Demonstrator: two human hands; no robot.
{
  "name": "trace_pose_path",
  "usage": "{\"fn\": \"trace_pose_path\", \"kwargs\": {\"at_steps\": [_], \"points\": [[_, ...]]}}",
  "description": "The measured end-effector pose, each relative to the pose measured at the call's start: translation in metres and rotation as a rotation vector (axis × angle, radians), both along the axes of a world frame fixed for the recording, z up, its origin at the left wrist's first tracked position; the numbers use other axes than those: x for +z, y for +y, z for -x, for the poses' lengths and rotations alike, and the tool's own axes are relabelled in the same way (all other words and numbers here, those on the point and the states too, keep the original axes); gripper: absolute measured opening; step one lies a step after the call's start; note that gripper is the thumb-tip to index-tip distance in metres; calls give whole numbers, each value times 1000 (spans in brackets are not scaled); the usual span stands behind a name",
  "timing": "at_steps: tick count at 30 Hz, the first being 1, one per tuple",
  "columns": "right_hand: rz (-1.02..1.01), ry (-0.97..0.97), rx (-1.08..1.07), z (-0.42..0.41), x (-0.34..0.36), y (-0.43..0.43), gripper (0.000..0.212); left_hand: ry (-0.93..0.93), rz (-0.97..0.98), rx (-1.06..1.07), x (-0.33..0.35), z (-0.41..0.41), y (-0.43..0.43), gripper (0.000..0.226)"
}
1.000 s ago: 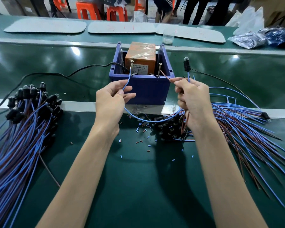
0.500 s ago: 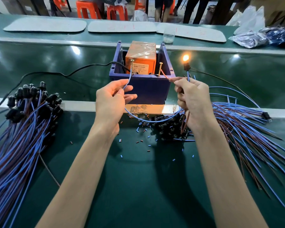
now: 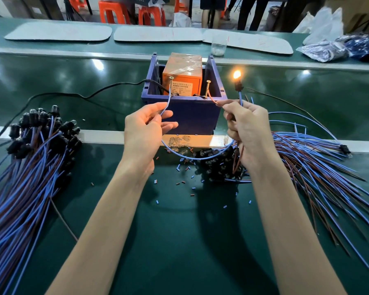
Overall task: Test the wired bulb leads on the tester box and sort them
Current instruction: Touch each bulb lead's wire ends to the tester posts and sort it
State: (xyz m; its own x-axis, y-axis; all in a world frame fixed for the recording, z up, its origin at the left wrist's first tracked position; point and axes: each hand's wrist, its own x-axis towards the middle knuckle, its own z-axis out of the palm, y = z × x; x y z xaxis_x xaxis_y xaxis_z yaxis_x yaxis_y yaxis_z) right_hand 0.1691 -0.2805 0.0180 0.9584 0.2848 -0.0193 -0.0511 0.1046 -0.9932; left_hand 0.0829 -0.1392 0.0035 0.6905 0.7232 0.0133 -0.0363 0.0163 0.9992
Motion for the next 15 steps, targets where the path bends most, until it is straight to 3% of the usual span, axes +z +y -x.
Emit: {"fn": "trace_pose_path", "kwargs": {"at_steps": [10, 15], "points": [[29, -10, 18, 4, 0, 4, 24, -3, 33, -42, 0, 0, -2, 32], [85, -34, 95, 10, 0, 10, 26, -81, 205, -94, 3, -4, -15, 24]]}}
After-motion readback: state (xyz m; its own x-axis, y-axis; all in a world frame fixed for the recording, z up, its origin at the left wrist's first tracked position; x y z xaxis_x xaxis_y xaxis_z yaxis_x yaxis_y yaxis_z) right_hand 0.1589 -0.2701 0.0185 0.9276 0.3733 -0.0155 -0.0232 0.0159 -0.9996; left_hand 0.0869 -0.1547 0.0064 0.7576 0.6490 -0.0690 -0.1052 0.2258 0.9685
